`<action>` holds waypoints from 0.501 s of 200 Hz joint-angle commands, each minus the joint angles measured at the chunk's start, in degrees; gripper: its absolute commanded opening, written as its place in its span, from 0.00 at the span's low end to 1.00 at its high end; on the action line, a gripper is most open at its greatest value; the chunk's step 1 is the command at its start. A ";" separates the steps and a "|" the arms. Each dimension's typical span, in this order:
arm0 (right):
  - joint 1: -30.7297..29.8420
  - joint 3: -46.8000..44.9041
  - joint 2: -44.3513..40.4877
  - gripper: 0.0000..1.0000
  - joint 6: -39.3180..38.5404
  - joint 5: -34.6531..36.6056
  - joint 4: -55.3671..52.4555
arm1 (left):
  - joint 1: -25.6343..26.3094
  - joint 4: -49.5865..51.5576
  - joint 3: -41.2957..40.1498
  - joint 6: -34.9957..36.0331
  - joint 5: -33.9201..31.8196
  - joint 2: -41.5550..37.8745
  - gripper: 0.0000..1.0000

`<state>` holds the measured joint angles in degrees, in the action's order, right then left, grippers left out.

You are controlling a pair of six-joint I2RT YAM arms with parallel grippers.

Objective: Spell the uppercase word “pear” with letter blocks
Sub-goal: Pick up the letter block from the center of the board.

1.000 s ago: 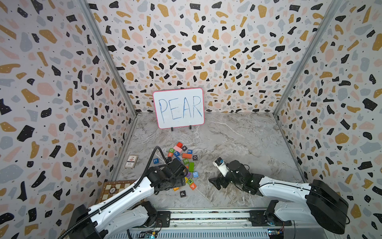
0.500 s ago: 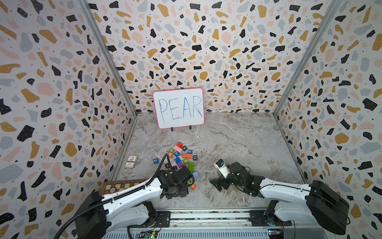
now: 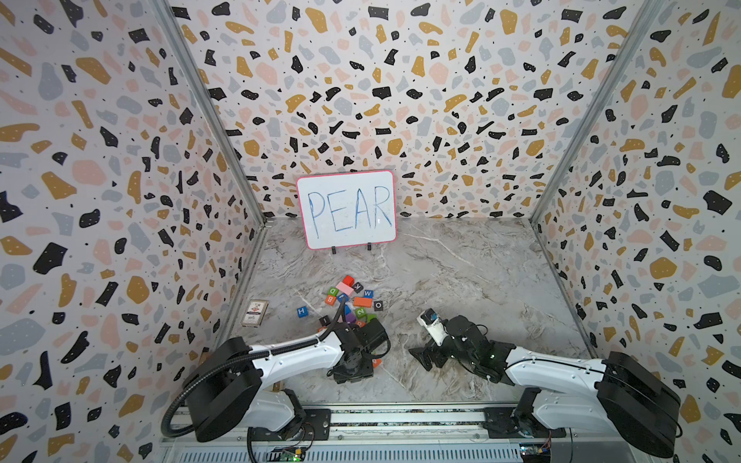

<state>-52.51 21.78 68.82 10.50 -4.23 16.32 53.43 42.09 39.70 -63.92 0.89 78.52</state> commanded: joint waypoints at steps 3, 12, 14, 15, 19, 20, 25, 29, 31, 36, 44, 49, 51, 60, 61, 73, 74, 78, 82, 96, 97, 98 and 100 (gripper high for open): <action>-0.05 -0.16 -0.90 0.99 -0.41 1.14 0.25 | 0.23 1.55 1.59 0.55 0.17 0.84 0.47; -0.05 -0.16 -0.75 0.99 -0.48 1.24 0.36 | 0.21 1.68 1.60 0.55 0.13 0.62 0.44; -0.05 -0.16 -0.71 0.99 -0.48 1.31 0.44 | 0.19 1.75 1.56 0.55 0.05 0.61 0.44; -0.05 -0.16 -0.71 0.99 -0.48 1.32 0.46 | 0.19 1.76 1.58 0.51 0.02 0.64 0.43; -0.04 -0.16 -0.66 1.00 -0.48 1.33 0.45 | 0.20 1.86 1.59 0.47 -0.08 0.55 0.42; 0.00 -0.16 -0.64 1.00 -0.48 1.37 0.42 | 0.19 1.95 1.55 0.47 -0.09 0.52 0.42; 0.00 -0.14 -0.49 1.00 -0.48 1.42 0.60 | 0.14 2.07 1.59 0.46 -0.16 0.58 0.40; 0.00 -0.16 -0.42 1.00 -0.50 1.50 0.63 | 0.18 2.11 1.60 0.46 -0.18 0.57 0.39; -0.04 -0.16 -0.43 1.00 -0.53 1.50 0.64 | 0.18 2.21 1.61 0.46 -0.25 0.58 0.39; -0.04 -0.16 -0.28 1.00 -0.52 1.59 0.72 | 0.19 2.43 1.60 0.42 -0.27 0.51 0.38; -0.04 -0.16 -0.11 0.99 -0.51 1.68 0.72 | 0.25 2.50 1.60 0.38 -0.35 0.47 0.37; -0.05 -0.14 0.00 1.00 -0.53 1.68 0.79 | 0.20 2.60 1.50 0.42 -0.40 0.47 0.36; 0.00 -0.07 0.02 0.99 -0.49 1.72 0.77 | 0.19 2.57 1.45 0.39 -0.43 0.55 0.36; -0.04 -0.07 0.17 0.99 -0.51 1.73 0.82 | 0.14 2.65 1.44 0.46 -0.48 0.58 0.36; 0.00 -0.07 0.13 0.99 -0.49 1.75 0.82 | 0.16 2.65 1.43 0.46 -0.51 0.54 0.36; -0.03 -0.07 0.26 1.00 -0.49 1.85 0.82 | 0.11 2.46 1.20 0.46 -0.49 0.88 0.36; 0.01 -0.03 0.26 0.99 -0.49 1.86 0.82 | 0.10 2.47 1.14 0.46 -0.47 0.95 0.36; -0.02 -0.07 0.27 0.99 -0.49 1.86 0.95 | 0.10 2.40 1.16 0.51 -0.45 1.06 0.36; 0.00 -0.07 0.27 1.00 -0.47 1.94 0.91 | 0.10 2.39 1.02 0.55 -0.37 1.24 0.36; 0.03 -0.03 0.40 1.00 -0.42 1.94 1.00 | 0.01 2.28 1.24 0.97 -0.25 1.79 0.37; -0.01 -0.01 0.42 1.00 -0.41 1.94 1.00 | 0.05 2.25 1.25 0.98 -0.26 1.84 0.37; 0.02 0.01 0.43 1.00 -0.40 1.99 1.00 | 0.08 2.23 1.21 1.03 -0.27 1.92 0.37; -0.01 0.01 0.50 0.99 -0.40 1.93 1.00 | 0.07 2.28 1.26 1.11 -0.25 1.99 0.37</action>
<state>-52.51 21.78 69.06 10.44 -3.09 16.71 53.43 42.76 40.14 -63.66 0.97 79.46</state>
